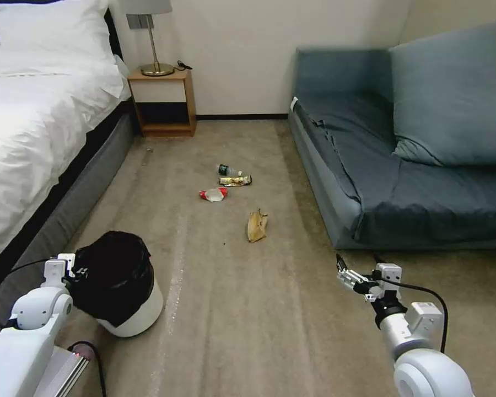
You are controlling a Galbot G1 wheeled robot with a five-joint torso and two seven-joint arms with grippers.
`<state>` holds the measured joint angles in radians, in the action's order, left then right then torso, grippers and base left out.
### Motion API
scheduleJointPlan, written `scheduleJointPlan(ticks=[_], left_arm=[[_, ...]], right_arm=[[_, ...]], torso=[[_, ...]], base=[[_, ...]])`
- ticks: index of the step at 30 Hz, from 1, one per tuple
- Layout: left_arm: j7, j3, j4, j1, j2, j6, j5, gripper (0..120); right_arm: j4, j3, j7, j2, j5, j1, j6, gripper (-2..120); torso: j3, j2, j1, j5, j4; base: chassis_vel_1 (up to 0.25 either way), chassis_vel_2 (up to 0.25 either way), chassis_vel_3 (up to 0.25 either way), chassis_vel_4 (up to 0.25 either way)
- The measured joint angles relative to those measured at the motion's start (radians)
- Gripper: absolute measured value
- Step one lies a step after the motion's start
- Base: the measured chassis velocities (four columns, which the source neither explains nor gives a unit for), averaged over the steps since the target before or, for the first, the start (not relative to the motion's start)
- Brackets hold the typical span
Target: Pick up the trash bin, then pick up the garbage on the floor and place it into the trash bin.
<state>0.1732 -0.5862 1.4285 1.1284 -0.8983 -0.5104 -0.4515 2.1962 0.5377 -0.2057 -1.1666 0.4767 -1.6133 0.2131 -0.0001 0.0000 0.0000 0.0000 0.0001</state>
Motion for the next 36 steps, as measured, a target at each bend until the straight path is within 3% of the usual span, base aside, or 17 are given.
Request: scheduleJointPlan(ticks=[3, 11, 18, 28, 36], left_arm=[[-0.005, -0.013, 0.002, 0.009, 0.000, 0.025, -0.006, 17], [-0.009, -0.049, 0.010, 0.025, -0.010, 0.102, -0.013, 9], [-0.008, -0.075, 0.032, 0.039, -0.023, 0.158, -0.016, 9], [0.014, -0.146, 0.153, 0.064, -0.046, 0.190, -0.016, 6], [0.048, -0.168, 0.287, 0.077, -0.021, 0.187, -0.011, 5]], right_arm=[[0.008, 0.001, 0.000, 0.001, 0.000, -0.008, 0.004, 100], [0.027, 0.007, -0.001, -0.002, 0.000, -0.026, 0.006, 100], [0.044, 0.019, -0.001, -0.005, 0.006, -0.046, 0.009, 100], [0.083, 0.046, 0.001, -0.018, 0.023, -0.100, 0.013, 100], [0.102, 0.041, 0.025, -0.022, 0.014, -0.112, 0.006, 100]], torso=[[0.000, 0.000, 0.000, -0.0005, -0.0002], [0.000, 0.000, 0.000, -0.0004, -0.0002], [0.000, 0.000, 0.000, -0.0001, -0.0002], [0.000, 0.000, 0.000, -0.0002, 0.0000], [0.000, 0.000, 0.000, 0.0000, -0.0001]], base=[[0.000, 0.000, 0.000, 0.000], [0.000, 0.000, 0.000, 0.000], [0.000, 0.000, 0.000, 0.000], [0.000, 0.000, 0.000, 0.000], [0.000, 0.000, 0.000, 0.000]])
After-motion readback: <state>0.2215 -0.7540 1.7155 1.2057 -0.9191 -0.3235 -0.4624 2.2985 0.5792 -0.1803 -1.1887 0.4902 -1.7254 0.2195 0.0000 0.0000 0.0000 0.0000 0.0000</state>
